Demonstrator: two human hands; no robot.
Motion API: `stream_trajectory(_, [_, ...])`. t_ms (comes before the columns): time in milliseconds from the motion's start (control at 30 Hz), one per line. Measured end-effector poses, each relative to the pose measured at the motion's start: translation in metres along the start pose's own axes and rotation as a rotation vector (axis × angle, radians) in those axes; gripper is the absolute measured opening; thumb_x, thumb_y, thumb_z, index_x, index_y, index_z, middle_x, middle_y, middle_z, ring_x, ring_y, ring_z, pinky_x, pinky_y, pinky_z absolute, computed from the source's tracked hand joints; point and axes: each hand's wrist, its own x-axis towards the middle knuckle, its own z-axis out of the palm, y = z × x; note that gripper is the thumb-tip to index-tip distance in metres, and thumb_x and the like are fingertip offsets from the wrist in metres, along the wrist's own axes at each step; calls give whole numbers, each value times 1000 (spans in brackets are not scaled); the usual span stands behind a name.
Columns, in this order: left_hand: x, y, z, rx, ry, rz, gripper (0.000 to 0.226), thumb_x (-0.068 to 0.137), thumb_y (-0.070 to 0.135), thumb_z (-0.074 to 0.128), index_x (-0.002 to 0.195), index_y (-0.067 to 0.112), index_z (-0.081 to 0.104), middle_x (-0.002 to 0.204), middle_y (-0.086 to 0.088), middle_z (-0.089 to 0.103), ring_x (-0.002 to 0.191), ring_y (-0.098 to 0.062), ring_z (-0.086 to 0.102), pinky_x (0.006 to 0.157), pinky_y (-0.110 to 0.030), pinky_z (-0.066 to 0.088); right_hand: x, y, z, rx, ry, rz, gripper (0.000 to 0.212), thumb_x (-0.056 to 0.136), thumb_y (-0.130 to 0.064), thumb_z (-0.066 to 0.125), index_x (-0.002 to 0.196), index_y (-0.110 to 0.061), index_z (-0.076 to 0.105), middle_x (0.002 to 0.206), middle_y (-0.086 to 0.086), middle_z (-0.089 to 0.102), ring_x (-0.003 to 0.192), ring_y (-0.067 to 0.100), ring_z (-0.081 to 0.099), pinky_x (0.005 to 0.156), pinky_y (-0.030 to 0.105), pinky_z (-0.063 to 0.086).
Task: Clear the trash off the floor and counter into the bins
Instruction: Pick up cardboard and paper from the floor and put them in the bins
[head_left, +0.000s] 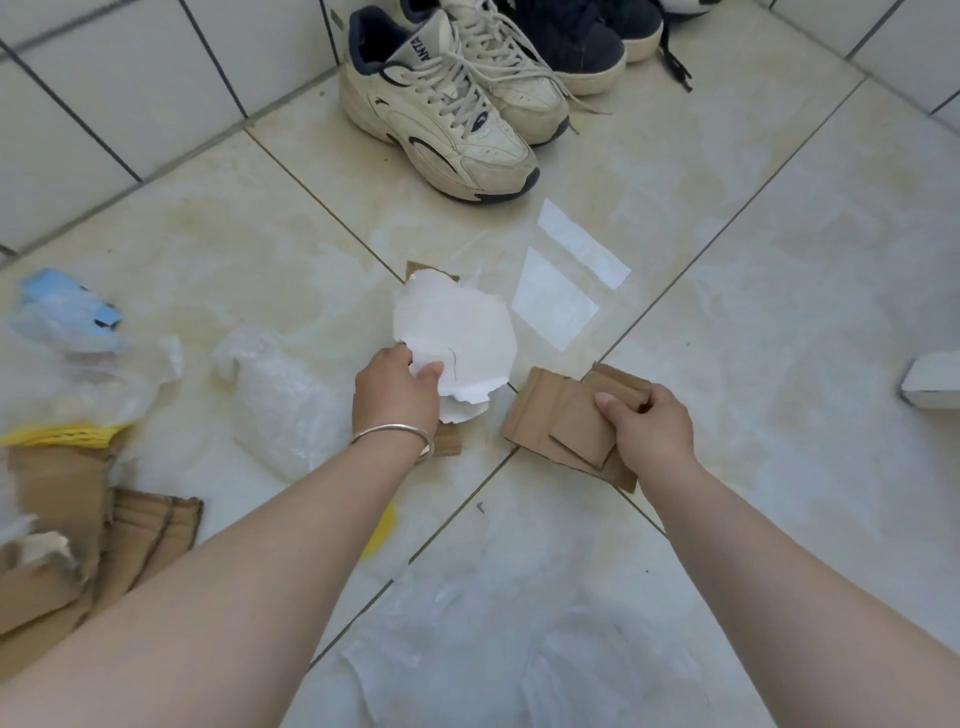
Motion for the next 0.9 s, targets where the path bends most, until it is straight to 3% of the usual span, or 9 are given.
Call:
stream_trajectory(167, [-21,0,-51,-216,72,-28,21,92,24,51,86,4,51,86,-8,52,78,-26,45,65,-25,32,-38,-51,-1,384,4,12,25,83,-26,67,102,-18,52,110,2,61,95,21,59,91,36,49])
stream_trajectory(300, [-42,-6,-95,-283,145,-35,37,91,24,53,61,14,35,62,-1,39,60,-20,37,45,-19,27,-86,-92,6,535,-86,-60,28,84,-24,67,106,-21,50,109,-1,59,92,17,58,76,28,47])
stream_trajectory(367, [-57,-11,-116,-307,190,-23,42,90,26,54,58,15,28,59,0,33,61,-24,33,46,-26,26,-114,-104,14,583,-145,-77,30,84,-22,67,106,-23,46,110,-2,57,94,17,57,78,28,46])
stream_trajectory(600, [-121,-54,-193,-360,280,-14,48,89,28,56,58,15,22,58,-1,23,55,-20,23,48,-28,19,-209,-117,51,655,-309,-67,39,83,-18,69,118,-16,54,118,5,63,107,24,62,96,39,51])
stream_trajectory(667, [-139,-71,-218,-384,296,-41,46,89,27,57,58,15,25,59,0,25,60,-22,25,52,-29,21,-236,-120,59,643,-350,-65,33,83,-18,69,113,-14,57,116,5,65,105,24,63,97,40,51])
stream_trajectory(767, [-169,-94,-258,-425,315,-61,28,88,28,58,74,5,54,72,-4,49,72,-24,40,64,-30,32,-283,-127,66,645,-399,-61,25,83,-16,69,104,-16,56,112,6,64,106,25,62,99,41,49])
stream_trajectory(833, [-189,-107,-289,-445,333,-58,31,87,28,59,89,-3,59,79,-10,54,72,-25,45,60,-31,33,-319,-134,67,662,-433,-62,29,83,-16,70,109,-13,57,113,7,64,104,26,62,98,42,49])
stream_trajectory(900, [-209,-118,-318,-441,355,-53,34,87,29,59,90,-5,58,78,-10,51,71,-24,43,56,-30,31,-356,-141,67,675,-470,-84,38,82,-15,71,117,-10,57,111,7,64,99,25,62,94,40,51])
